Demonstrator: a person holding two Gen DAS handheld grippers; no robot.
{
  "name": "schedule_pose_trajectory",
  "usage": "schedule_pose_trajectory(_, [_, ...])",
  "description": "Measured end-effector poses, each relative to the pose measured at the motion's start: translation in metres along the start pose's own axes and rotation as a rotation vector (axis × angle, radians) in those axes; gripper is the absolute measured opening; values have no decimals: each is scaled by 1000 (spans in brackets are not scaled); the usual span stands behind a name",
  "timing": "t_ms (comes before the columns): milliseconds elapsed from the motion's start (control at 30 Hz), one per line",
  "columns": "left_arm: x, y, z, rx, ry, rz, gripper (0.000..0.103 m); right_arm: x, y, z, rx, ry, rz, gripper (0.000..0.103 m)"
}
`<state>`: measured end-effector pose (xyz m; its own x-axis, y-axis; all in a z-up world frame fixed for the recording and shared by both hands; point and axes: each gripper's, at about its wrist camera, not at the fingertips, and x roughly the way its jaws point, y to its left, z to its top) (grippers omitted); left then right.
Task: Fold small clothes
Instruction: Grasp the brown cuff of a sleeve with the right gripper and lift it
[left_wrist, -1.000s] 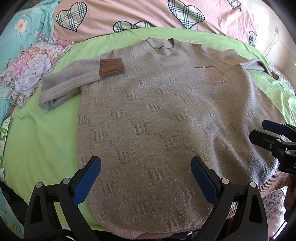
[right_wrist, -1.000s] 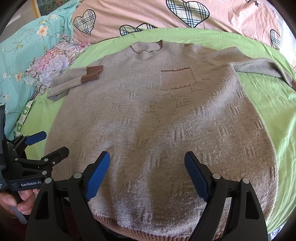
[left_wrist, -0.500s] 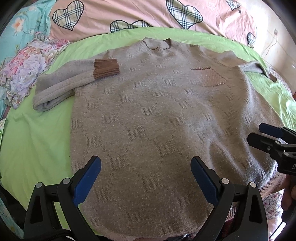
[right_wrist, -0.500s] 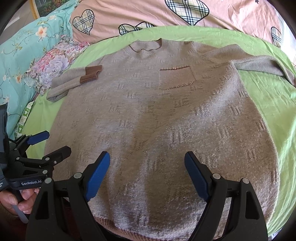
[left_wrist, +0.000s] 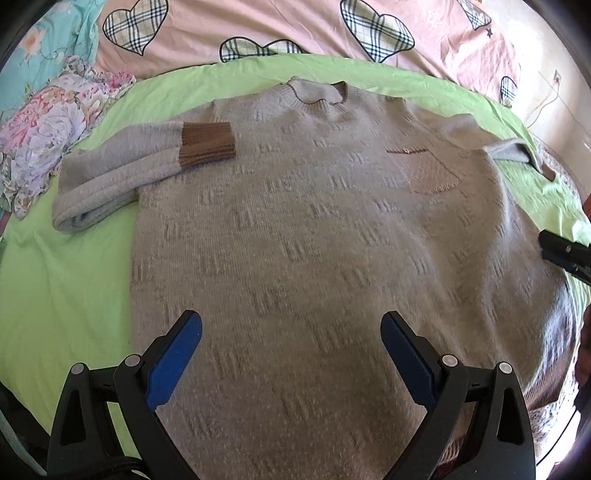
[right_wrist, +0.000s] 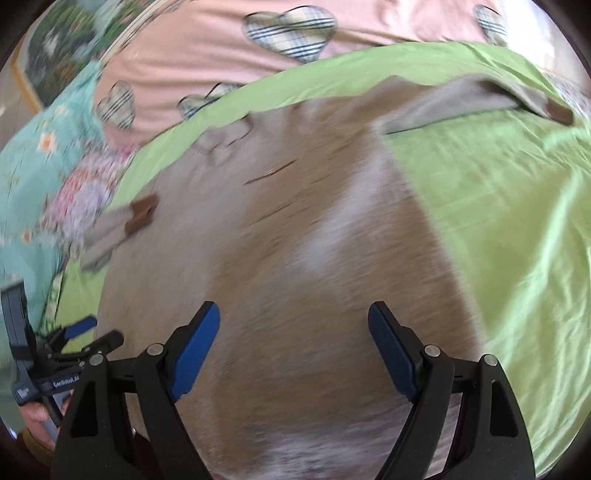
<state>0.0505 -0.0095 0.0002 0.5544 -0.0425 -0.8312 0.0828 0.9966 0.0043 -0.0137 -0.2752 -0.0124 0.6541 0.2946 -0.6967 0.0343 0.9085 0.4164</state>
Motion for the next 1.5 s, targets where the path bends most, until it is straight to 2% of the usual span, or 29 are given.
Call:
schedule_pose_trajectory(133, [1,2,15,-6,-13,10,98,-15,-36,26,32,-56,-63,83])
schedule_pose_trajectory(267, [2,7,33,-27,-26,16,98,-34,-91,63,122,-137,-120,83])
schedule_pose_trajectory(433, [10,9,51,-46,-21,32,98,-45,-178,115,331,-201,-187,64])
schedule_pose_trajectory(533, [19,8,59,-51,-8,36,98,-40,-217,143,411,-223,-232,53])
schedule_pose_trajectory(600, [26,6,64,-50,5,36,98,-34,-243,157,503,-240,-205,49])
schedule_pose_trajectory(667, [35,2,69,-50,26,33,98,-30,-268,169,585,-268,-171,48])
schedule_pose_trajectory(867, [54,-12,81,-38,68,15,98,-7,-327,192,776,-303,-170,46])
schedule_pose_trajectory(967, [61,-18,83,-32,84,8,98,1,-341,200,785,-316,-200,32])
schedule_pose_trajectory(1033, [63,-19,83,-32,88,2,98,1,-345,206,766,-325,-210,9])
schedule_pose_trajectory(1133, [66,-18,81,-37,96,-6,98,-3,-332,218,667,-337,-234,7])
schedule_pose_trajectory(1233, [68,-14,79,-53,102,-18,98,-14,-304,226,554,-371,-202,7])
schedule_pose_trajectory(1367, [65,-8,75,-73,101,-34,98,-23,-243,245,373,-375,-119,6])
schedule_pose_trajectory(1500, [57,0,69,-88,95,-43,98,-16,-165,261,182,-315,17,6])
